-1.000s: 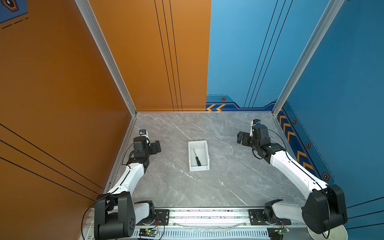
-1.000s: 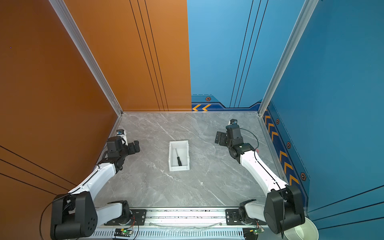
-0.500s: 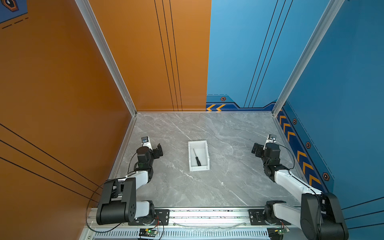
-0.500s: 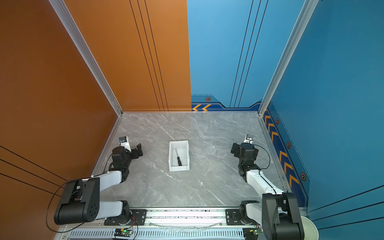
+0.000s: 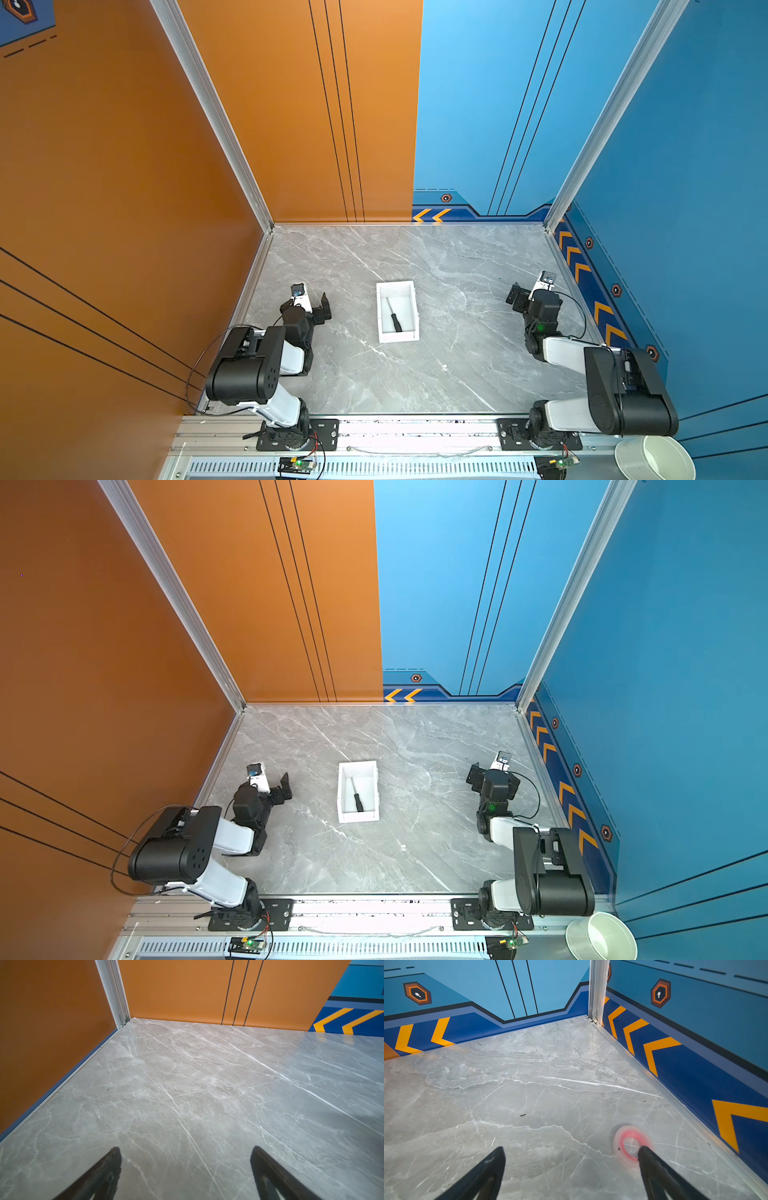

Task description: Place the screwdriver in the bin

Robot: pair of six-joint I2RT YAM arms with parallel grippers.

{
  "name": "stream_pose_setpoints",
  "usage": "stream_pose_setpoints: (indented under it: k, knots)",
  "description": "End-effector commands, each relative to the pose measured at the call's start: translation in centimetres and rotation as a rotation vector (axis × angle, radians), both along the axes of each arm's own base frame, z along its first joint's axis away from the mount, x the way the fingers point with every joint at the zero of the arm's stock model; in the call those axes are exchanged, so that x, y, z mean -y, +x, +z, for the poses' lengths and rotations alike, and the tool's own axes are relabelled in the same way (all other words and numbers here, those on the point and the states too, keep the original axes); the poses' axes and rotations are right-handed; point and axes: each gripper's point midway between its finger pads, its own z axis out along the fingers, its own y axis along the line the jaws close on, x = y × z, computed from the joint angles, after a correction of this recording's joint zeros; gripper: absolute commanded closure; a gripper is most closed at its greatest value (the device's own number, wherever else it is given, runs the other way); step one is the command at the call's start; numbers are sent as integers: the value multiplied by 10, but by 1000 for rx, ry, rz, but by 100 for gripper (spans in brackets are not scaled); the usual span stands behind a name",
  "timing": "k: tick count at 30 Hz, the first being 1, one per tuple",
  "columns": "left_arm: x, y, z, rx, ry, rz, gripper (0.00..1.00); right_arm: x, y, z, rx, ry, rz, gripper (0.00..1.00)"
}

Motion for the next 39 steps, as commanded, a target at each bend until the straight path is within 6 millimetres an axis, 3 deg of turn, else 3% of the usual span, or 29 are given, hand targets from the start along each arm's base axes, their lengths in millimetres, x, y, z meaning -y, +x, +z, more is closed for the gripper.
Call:
stream_pose_setpoints:
  k: [1, 4, 10, 20, 39]
  knots:
    - [3, 1, 28, 127, 52, -9, 2, -18, 11, 2, 24, -39, 73, 0]
    - [2, 2, 28, 124, 54, -3, 2, -29, 14, -4, 43, -91, 98, 0]
    - [9, 5, 27, 115, 51, -47, 2, -30, 13, -6, 28, -93, 98, 0]
    - [1, 31, 15, -39, 31, -12, 2, -30, 14, -5, 34, -94, 100, 0]
    - [5, 34, 12, -62, 37, -33, 2, -30, 16, -6, 28, -76, 115, 0]
